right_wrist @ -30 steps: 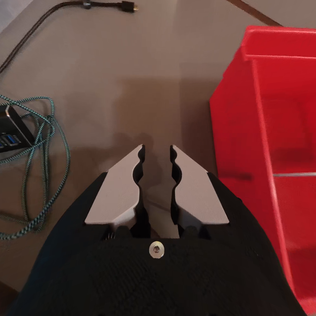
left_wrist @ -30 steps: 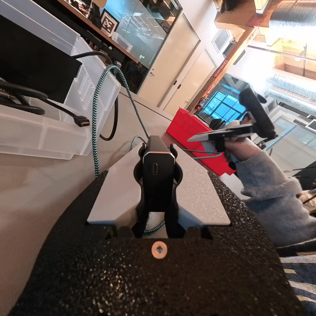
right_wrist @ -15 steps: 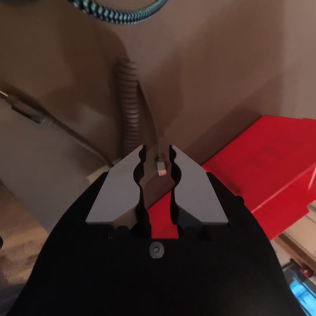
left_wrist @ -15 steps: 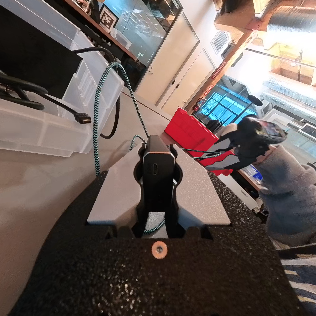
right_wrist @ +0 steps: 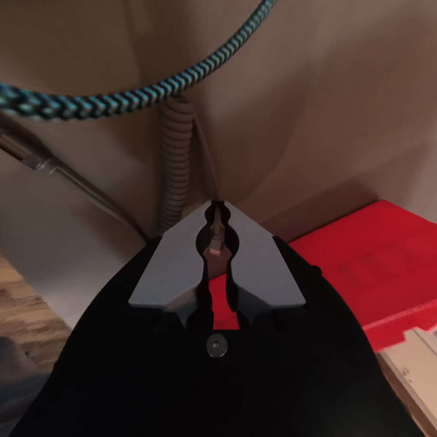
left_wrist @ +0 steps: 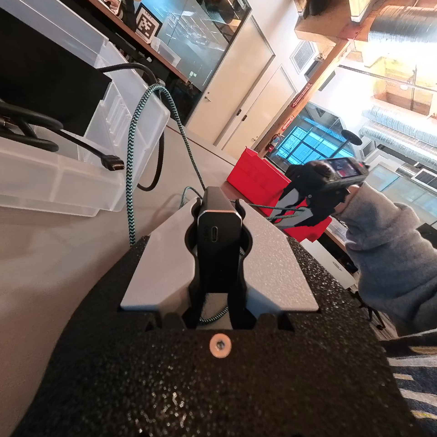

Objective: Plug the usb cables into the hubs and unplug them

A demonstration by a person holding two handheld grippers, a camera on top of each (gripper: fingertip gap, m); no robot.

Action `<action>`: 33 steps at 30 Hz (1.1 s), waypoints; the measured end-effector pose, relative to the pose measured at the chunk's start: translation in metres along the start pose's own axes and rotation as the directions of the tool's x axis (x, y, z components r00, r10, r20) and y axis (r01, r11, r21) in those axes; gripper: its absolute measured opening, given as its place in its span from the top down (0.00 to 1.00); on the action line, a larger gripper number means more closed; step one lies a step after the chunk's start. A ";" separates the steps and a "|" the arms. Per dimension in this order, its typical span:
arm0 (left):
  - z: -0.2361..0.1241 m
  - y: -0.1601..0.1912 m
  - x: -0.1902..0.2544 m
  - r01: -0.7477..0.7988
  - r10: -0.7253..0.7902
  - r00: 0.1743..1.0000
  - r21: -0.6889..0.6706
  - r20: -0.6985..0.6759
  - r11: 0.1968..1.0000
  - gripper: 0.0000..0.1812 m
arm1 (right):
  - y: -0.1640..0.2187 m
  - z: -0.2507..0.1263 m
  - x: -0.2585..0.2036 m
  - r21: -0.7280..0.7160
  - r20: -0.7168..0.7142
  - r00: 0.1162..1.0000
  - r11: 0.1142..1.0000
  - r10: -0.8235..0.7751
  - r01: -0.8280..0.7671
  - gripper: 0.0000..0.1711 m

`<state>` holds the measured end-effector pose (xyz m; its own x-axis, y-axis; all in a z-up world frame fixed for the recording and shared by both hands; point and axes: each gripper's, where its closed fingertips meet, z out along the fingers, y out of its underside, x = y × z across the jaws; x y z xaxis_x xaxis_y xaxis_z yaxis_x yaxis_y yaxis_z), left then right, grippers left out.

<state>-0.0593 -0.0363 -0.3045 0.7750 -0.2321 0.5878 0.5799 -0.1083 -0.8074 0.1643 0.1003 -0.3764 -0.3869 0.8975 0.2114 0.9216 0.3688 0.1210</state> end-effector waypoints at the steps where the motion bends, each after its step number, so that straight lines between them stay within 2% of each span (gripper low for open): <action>1: 0.000 0.000 0.000 0.001 -0.001 1.000 0.000 0.000 1.000 0.85 | -0.003 -0.004 0.005 0.021 -0.050 0.999 1.000 -0.001 0.002 0.98; 3: 0.000 0.000 -0.001 0.004 -0.004 1.000 -0.001 0.003 1.000 0.85 | -0.013 -0.018 0.018 0.109 -0.172 0.985 0.994 0.018 0.001 0.99; 6: 0.000 0.000 -0.003 0.029 -0.029 1.000 0.000 0.009 1.000 0.85 | -0.034 -0.055 0.040 0.328 -0.370 0.921 0.944 0.119 0.010 0.99; 8: 0.000 -0.001 -0.005 0.064 -0.064 0.998 0.003 0.014 0.998 0.85 | -0.046 -0.086 0.049 0.491 -0.462 0.859 0.870 0.222 0.040 0.99; 10: 0.000 -0.001 -0.007 0.096 -0.096 0.995 0.007 0.019 0.995 0.85 | -0.055 -0.116 0.050 0.654 -0.490 0.808 0.751 0.328 0.092 0.99; 13: 0.000 0.000 -0.010 0.141 -0.141 0.990 0.011 0.023 0.990 0.85 | -0.057 -0.150 0.046 0.847 -0.410 0.777 0.516 0.477 0.130 0.99; 16: 0.000 0.000 -0.010 0.151 -0.152 0.988 0.012 0.020 0.988 0.85 | -0.049 -0.180 0.043 0.955 -0.286 0.761 0.240 0.582 0.175 0.99; 18: 0.000 0.000 -0.010 0.150 -0.150 0.989 0.012 0.018 0.989 0.85 | -0.039 -0.200 0.039 0.972 -0.217 0.753 0.065 0.622 0.226 0.99; 21: 0.000 0.000 -0.011 0.157 -0.157 0.988 0.012 0.016 0.988 0.85 | -0.028 -0.224 0.033 0.959 -0.068 0.800 -0.183 0.596 0.218 0.99; 26: 0.000 0.001 -0.010 0.151 -0.151 0.988 0.013 0.012 0.988 0.85 | -0.019 -0.254 0.030 0.876 0.083 0.870 -0.451 0.487 0.169 0.99; 28: 0.000 0.001 -0.010 0.154 -0.154 0.988 0.012 0.011 0.988 0.85 | -0.017 -0.262 0.034 0.856 0.103 0.876 -0.491 0.471 0.163 0.99; 29: 0.000 0.001 -0.010 0.155 -0.155 0.988 0.012 0.010 0.988 0.85 | -0.018 -0.263 0.037 0.865 0.095 0.872 -0.473 0.481 0.166 0.99; 33: 0.000 0.001 -0.010 0.155 -0.155 0.988 0.011 0.009 0.988 0.85 | -0.037 -0.258 0.055 0.944 0.042 0.854 -0.300 0.518 0.135 0.99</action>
<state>-0.0665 -0.0338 -0.3112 0.6777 -0.2038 0.7065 0.6961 -0.1321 -0.7057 0.1010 0.0733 -0.1195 0.1485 0.9680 0.2022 -0.3004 0.2390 -0.9234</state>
